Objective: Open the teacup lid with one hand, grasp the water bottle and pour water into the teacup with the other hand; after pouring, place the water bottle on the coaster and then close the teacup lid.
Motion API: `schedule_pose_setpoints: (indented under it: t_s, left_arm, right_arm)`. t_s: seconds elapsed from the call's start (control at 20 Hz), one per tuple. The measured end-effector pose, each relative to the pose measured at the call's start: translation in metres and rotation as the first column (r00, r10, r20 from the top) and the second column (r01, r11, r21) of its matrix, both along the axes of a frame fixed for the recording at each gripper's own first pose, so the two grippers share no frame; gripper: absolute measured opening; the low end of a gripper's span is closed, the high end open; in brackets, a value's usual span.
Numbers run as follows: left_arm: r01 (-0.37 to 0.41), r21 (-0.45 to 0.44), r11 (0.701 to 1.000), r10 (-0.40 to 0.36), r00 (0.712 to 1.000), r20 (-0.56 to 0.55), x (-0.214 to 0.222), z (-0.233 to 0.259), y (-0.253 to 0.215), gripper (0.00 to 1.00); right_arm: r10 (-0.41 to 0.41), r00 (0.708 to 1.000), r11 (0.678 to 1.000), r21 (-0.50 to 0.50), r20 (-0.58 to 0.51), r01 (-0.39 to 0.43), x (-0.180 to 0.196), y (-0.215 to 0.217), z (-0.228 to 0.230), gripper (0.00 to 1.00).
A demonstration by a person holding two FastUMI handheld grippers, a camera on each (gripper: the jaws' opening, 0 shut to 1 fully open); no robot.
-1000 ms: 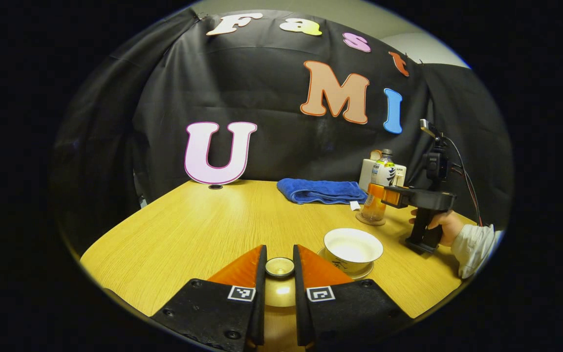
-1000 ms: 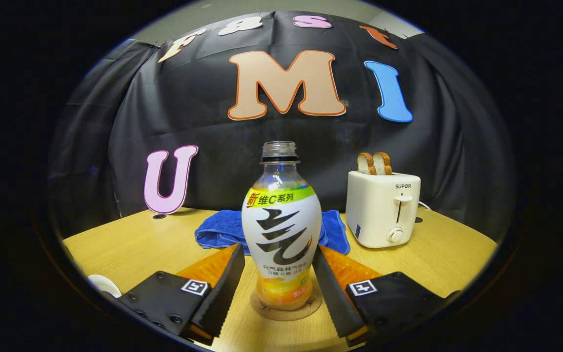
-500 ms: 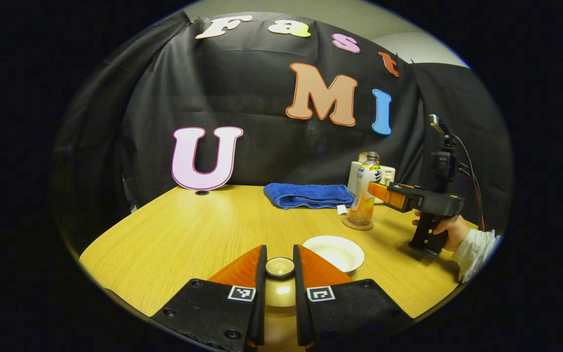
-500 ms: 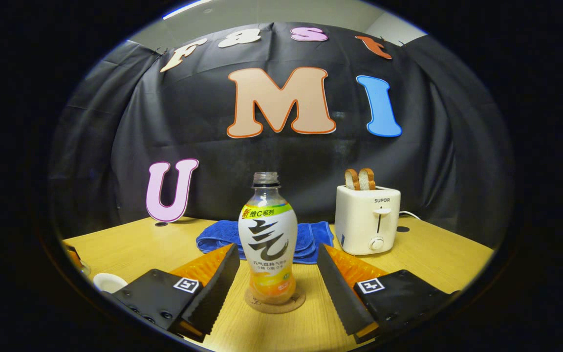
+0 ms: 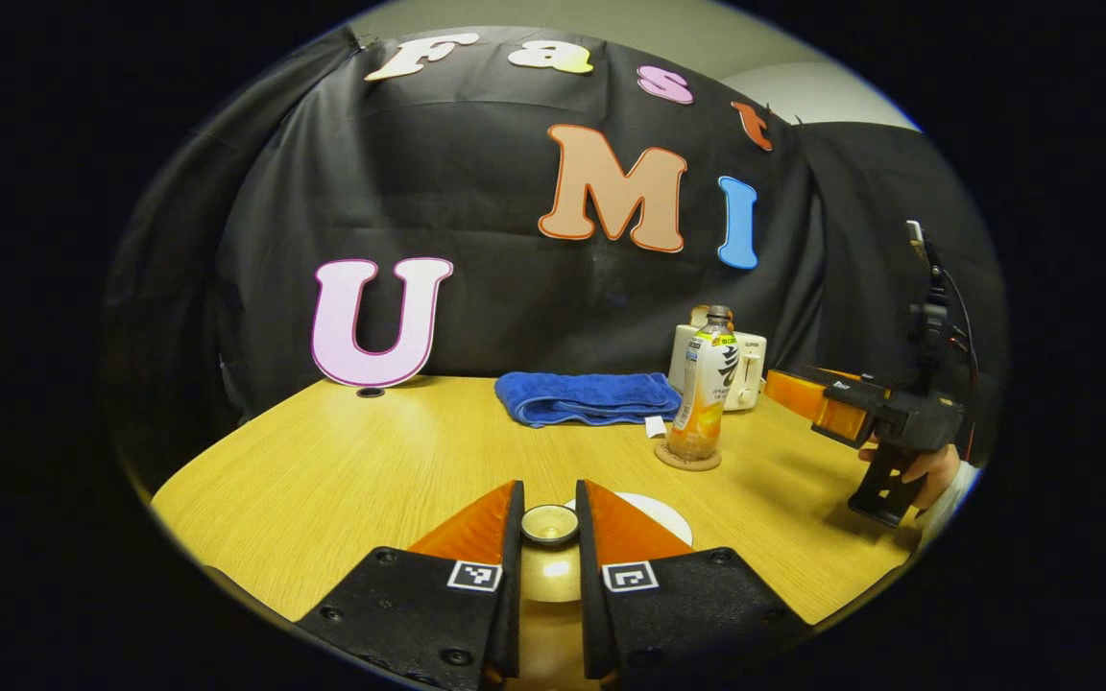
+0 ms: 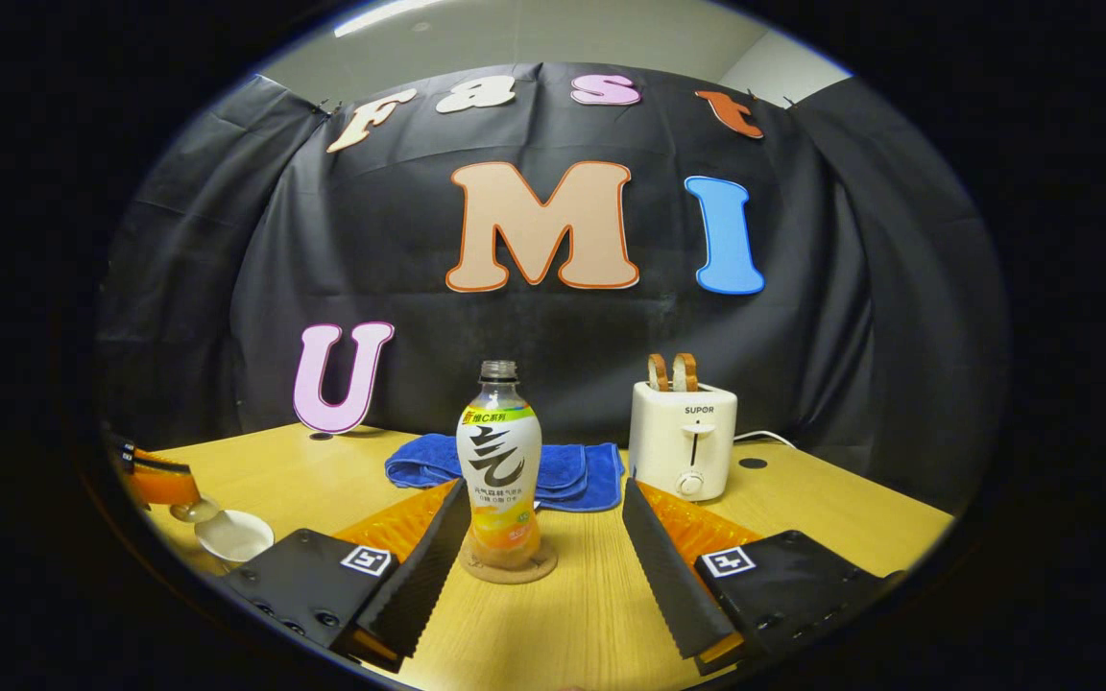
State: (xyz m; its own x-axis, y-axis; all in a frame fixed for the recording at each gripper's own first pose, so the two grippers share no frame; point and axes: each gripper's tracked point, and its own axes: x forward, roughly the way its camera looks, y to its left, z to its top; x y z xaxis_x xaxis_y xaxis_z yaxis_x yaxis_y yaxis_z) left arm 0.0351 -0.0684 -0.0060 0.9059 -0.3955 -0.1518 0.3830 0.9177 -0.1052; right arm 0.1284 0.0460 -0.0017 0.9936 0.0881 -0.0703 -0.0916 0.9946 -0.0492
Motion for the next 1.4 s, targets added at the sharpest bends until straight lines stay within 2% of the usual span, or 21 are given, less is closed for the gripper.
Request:
schedule_pose_setpoints:
  t_s: [0.1, 0.15, 0.2, 0.3, 0.55, 0.85, 0.9, 0.95, 1.15, 1.35, 1.4]
  left_arm:
    - [0.016, 0.003, 1.000, -0.016, 1.000, 0.003, 0.004, -0.002, -0.011, 0.24]
    - [0.023, 0.008, 1.000, -0.023, 1.000, 0.003, 0.006, -0.004, -0.016, 0.24]
    - [0.031, 0.009, 0.999, -0.031, 1.000, 0.005, 0.007, -0.004, -0.020, 0.24]
    - [0.039, 0.007, 0.999, -0.039, 0.999, 0.010, 0.011, -0.005, -0.028, 0.24]
    - [0.030, 0.034, 0.999, -0.031, 0.999, 0.021, 0.017, -0.007, -0.034, 0.24]
    - [0.050, 0.060, 0.997, -0.052, 0.998, 0.038, 0.012, -0.007, -0.047, 0.23]
    - [0.050, 0.070, 0.996, -0.053, 0.998, 0.043, 0.012, -0.007, -0.048, 0.24]
    - [0.048, 0.079, 0.996, -0.052, 0.998, 0.045, 0.011, -0.008, -0.048, 0.24]
    - [0.046, 0.078, 0.996, -0.050, 0.998, 0.041, 0.008, -0.012, -0.048, 0.23]
    - [0.032, 0.078, 0.996, -0.036, 0.998, 0.049, 0.006, -0.011, -0.045, 0.28]
    - [0.028, 0.074, 0.997, -0.032, 0.998, 0.055, 0.006, -0.009, -0.044, 0.33]
  right_arm:
    - [-0.010, 1.000, 1.000, 0.001, -0.007, 0.010, -0.004, -0.007, -0.003, 1.00]
    - [-0.012, 1.000, 1.000, 0.010, -0.012, 0.012, -0.006, -0.009, -0.004, 0.96]
    - [-0.016, 1.000, 1.000, 0.022, -0.017, 0.016, -0.008, -0.012, -0.006, 1.00]
    - [-0.024, 1.000, 0.999, 0.037, -0.018, 0.025, -0.010, -0.018, -0.007, 0.96]
    - [-0.031, 0.999, 0.999, 0.041, -0.028, 0.032, -0.013, -0.024, -0.015, 0.96]
    - [-0.019, 1.000, 0.999, 0.049, -0.025, 0.020, -0.018, -0.022, -0.015, 0.96]
    - [-0.016, 1.000, 0.999, 0.048, -0.023, 0.017, -0.017, -0.021, -0.015, 1.00]
    - [-0.014, 1.000, 0.999, 0.048, -0.020, 0.015, -0.017, -0.021, -0.014, 0.96]
    - [-0.008, 1.000, 0.999, 0.048, -0.022, 0.009, -0.017, -0.018, -0.015, 0.96]
    - [-0.003, 1.000, 0.998, 0.060, -0.024, 0.004, -0.022, -0.015, -0.015, 0.96]
    - [0.000, 1.000, 0.998, 0.065, -0.023, 0.001, -0.024, -0.013, -0.014, 1.00]
